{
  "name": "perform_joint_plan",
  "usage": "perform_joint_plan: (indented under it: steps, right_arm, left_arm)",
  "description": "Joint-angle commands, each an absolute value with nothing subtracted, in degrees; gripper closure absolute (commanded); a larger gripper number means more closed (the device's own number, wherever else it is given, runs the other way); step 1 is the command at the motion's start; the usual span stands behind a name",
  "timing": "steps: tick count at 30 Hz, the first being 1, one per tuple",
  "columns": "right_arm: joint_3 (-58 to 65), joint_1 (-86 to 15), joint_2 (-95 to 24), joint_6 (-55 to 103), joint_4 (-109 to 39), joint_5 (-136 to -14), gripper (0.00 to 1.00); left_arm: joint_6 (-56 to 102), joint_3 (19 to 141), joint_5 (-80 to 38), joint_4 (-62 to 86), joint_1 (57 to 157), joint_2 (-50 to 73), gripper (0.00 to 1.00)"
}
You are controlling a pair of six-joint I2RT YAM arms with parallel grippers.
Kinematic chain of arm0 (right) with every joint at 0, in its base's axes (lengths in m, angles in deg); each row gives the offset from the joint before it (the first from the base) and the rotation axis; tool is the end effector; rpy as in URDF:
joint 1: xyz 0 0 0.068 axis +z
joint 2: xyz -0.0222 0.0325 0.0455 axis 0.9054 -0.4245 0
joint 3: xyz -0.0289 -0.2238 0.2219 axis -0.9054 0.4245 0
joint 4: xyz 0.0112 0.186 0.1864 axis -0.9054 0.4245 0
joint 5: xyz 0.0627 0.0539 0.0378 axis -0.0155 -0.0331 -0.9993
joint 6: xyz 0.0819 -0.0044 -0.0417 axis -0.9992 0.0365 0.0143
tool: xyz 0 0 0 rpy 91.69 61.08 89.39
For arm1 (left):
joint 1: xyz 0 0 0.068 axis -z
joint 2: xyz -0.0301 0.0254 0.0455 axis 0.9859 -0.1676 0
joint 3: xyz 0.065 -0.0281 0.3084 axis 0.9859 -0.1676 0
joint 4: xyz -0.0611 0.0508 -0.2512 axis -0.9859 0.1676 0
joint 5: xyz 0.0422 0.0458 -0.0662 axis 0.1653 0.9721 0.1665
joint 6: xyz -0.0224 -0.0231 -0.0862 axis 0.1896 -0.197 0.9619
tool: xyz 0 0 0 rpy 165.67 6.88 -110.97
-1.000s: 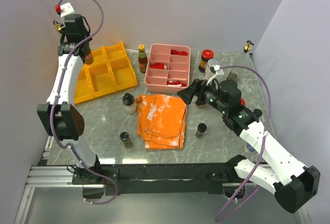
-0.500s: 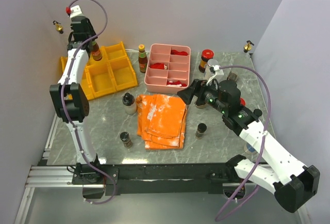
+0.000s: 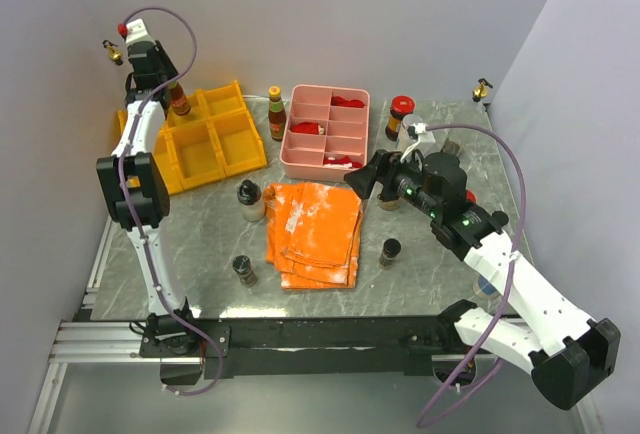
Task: Organize the condiment bottles
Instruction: Place the bottle in the storage box.
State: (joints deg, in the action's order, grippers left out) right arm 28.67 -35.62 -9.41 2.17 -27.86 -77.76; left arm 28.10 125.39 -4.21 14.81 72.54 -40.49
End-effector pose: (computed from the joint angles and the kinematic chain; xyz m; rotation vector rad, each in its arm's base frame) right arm 0.2080 0.1342 0.3744 -0.1518 1.8657 0.8823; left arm 0.6070 0.0956 0.3484 -0.4744 1.6835 0.0180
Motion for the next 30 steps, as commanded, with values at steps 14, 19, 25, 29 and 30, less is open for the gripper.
perform_joint_plan:
  steps: [14, 19, 25, 29, 30]
  right_arm:
    - [24.8, -35.4, -12.1, 3.5, -29.1, -76.4, 0.04]
    - [24.5, -35.4, -11.9, 4.5, -28.3, -75.7, 0.04]
    - [24.2, -35.4, -10.3, 5.7, -27.2, -74.2, 0.03]
    - [24.4, -35.5, -8.3, 5.8, -26.8, -74.5, 0.03]
    - [24.5, -35.4, -8.0, 5.9, -26.9, -74.4, 0.03]
  left_arm:
    - [25.1, 130.0, -7.7, 2.0, 72.6, -46.6, 0.59]
    - [24.5, 128.1, -8.1, 2.2, 72.6, -43.6, 0.32]
    - [23.9, 127.4, -8.7, 5.2, 72.7, -38.0, 0.17]
    - [25.5, 122.6, -10.7, 5.3, 72.8, -32.3, 0.14]
    - [25.8, 121.6, -11.0, 5.2, 72.9, -31.1, 0.14]
